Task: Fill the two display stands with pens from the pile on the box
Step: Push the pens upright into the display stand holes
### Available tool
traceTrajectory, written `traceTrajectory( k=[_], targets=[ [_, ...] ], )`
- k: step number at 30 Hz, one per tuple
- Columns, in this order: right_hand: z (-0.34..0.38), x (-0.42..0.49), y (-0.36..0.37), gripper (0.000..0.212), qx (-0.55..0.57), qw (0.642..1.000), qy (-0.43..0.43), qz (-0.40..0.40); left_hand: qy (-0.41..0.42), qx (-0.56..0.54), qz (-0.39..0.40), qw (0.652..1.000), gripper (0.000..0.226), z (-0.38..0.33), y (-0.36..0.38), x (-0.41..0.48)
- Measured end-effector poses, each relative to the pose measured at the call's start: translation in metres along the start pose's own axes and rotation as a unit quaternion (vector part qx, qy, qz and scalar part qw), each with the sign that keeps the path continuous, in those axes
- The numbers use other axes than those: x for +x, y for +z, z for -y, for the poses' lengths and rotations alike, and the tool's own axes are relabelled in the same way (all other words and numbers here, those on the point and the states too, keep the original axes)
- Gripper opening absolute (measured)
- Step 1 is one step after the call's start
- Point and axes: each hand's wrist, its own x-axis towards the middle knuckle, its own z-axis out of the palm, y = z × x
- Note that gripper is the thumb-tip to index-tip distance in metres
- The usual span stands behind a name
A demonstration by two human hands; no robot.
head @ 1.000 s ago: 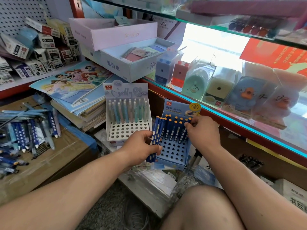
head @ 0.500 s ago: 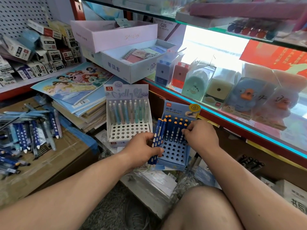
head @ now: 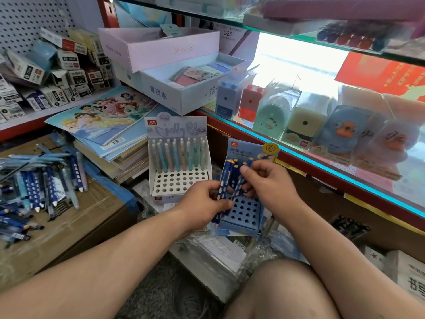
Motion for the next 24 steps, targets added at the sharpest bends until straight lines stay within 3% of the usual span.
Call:
traceTrajectory(
  k=[3, 5, 11, 24],
  targets=[
    [-0.009, 0.010, -0.016, 0.007, -0.028, 0.990, -0.024, -0.138, -0.006, 0.000, -0.026, 1.000, 0.021, 0.000, -0.006, 0.004],
    [-0.016, 0.015, -0.024, 0.008, -0.077, 0.981, -0.022, -0.179, -0.017, -0.006, -0.022, 1.000, 0.021, 0.001, -0.012, 0.004],
    [-0.020, 0.019, -0.027, 0.008, -0.199, 0.968, -0.007, -0.155, -0.028, -0.008, -0.018, 0.999, 0.019, 0.002, -0.017, 0.003],
    [-0.021, 0.019, -0.030, 0.012, -0.224, 0.962, 0.027, -0.154, -0.029, 0.022, -0.010, 0.999, 0.022, 0.002, -0.016, -0.001]
  ],
)
